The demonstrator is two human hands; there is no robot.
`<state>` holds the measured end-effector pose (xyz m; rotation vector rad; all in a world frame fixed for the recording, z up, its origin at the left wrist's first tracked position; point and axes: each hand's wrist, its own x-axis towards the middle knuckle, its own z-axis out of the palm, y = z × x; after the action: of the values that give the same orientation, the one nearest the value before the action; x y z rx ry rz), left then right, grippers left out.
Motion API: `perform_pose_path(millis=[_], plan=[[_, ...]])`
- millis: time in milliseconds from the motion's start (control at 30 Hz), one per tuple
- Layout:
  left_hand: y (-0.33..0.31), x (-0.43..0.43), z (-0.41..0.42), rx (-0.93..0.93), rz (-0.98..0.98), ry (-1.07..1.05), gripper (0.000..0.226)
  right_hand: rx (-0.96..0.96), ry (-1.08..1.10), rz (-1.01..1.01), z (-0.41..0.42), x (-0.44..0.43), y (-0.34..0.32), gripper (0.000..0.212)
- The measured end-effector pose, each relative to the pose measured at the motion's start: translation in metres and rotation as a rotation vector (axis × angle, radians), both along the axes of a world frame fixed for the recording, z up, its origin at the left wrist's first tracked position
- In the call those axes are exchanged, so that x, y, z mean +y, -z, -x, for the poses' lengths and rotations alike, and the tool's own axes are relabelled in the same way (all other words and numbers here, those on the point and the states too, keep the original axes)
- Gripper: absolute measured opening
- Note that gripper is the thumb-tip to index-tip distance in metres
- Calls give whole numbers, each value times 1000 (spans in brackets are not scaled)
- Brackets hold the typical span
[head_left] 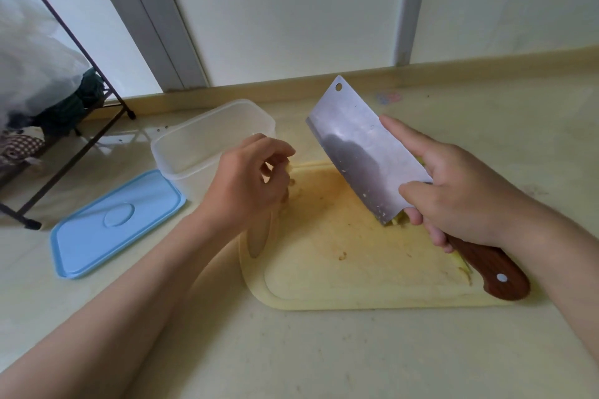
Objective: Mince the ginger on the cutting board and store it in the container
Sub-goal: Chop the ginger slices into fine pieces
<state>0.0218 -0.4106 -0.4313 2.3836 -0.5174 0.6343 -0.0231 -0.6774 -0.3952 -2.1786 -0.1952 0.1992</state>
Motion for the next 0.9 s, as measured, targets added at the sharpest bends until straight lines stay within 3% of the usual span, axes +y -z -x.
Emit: perform_pose_path(millis=[400, 533, 667, 900], plan=[[-3, 4, 26, 113, 46, -123, 36, -51, -25, 35, 3, 2, 1, 92], [-10, -7, 44, 272, 206, -188, 31, -45, -36, 33, 6, 3, -2, 91], [-11, -37, 69, 392, 281, -93, 27, -22, -44, 46, 10, 2, -8, 91], [-8, -61, 76, 434, 157, 4, 28, -12, -9, 70, 28, -7, -24, 93]])
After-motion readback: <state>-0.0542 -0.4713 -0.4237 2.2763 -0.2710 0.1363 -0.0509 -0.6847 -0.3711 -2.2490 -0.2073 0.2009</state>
